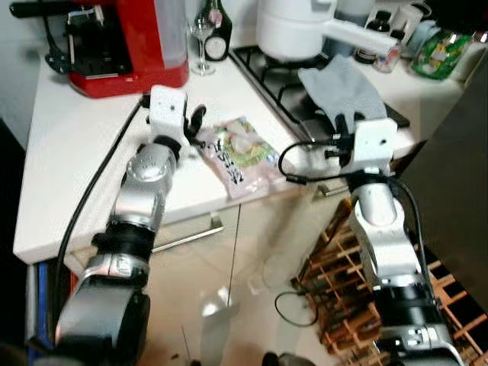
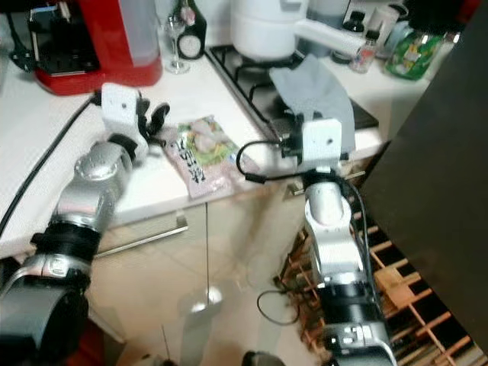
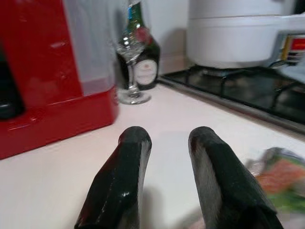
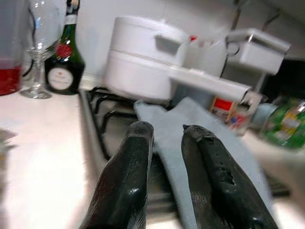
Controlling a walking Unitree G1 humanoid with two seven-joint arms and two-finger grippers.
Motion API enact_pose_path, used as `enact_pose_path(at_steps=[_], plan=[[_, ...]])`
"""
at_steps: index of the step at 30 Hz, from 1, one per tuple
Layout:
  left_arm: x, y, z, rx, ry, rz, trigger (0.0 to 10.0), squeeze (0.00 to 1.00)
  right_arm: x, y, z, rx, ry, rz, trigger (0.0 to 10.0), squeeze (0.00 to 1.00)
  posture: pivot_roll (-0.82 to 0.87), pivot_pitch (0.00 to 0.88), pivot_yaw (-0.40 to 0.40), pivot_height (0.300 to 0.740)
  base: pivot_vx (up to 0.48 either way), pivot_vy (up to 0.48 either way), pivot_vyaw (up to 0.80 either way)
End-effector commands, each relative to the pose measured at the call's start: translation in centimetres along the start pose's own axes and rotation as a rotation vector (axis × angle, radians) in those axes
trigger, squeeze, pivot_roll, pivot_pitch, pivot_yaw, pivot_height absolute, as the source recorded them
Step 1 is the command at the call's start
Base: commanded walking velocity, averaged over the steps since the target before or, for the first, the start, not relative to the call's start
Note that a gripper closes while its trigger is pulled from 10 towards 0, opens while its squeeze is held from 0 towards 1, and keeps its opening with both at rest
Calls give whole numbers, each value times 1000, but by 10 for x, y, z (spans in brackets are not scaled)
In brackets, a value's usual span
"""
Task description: Restocking fridge
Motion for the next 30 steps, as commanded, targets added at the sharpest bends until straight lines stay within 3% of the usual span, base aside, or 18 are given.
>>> enact_pose_path(at_steps=[1,4,8,12,19,27,29,30], plan=[[2,-3,-1,-3,-18,11,10000,0,3,-1,2,-14,-21,-30,10000,0,-79,0,-26,740,0,0,0],[11,31,-3,127,-71,-26,10000,0,4,3,4,-3,-8,-22,10000,0,-93,0,-17,740,0,0,0],[12,32,-4,133,-80,-52,10000,0,8,3,3,-4,-19,-24,10000,0,-102,0,-9,740,0,0,0],[22,27,-2,138,-117,-79,10000,0,14,3,4,-11,-29,-22,10000,0,-104,0,-10,740,0,0,0],[44,26,7,153,-220,-135,10000,0,11,3,5,-20,-17,-23,10000,0,-97,0,-13,740,0,0,0],[57,2,11,54,-281,-163,10000,0,11,0,6,-37,-25,-46,10000,0,-89,0,-2,740,0,0,0],[53,-11,11,-19,-267,-148,10000,0,11,-3,6,-47,-27,-60,10000,0,-86,0,-1,740,0,0,0],[40,-23,10,-86,-193,-143,10000,0,10,-4,6,-54,-27,-70,10000,0,-86,0,2,740,0,0,0]])
Point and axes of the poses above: a point about 5 cm out from each wrist's last joint towards the gripper, its own z axis pointing back from the gripper into the wrist, its own y axis along the axis of the wrist's last joint, x = y × z, the point moved 6 cm from there along -z, pointing out of the wrist towards the gripper, and after that the axes turned 4 degrees about -z, right-handed, at the moved point
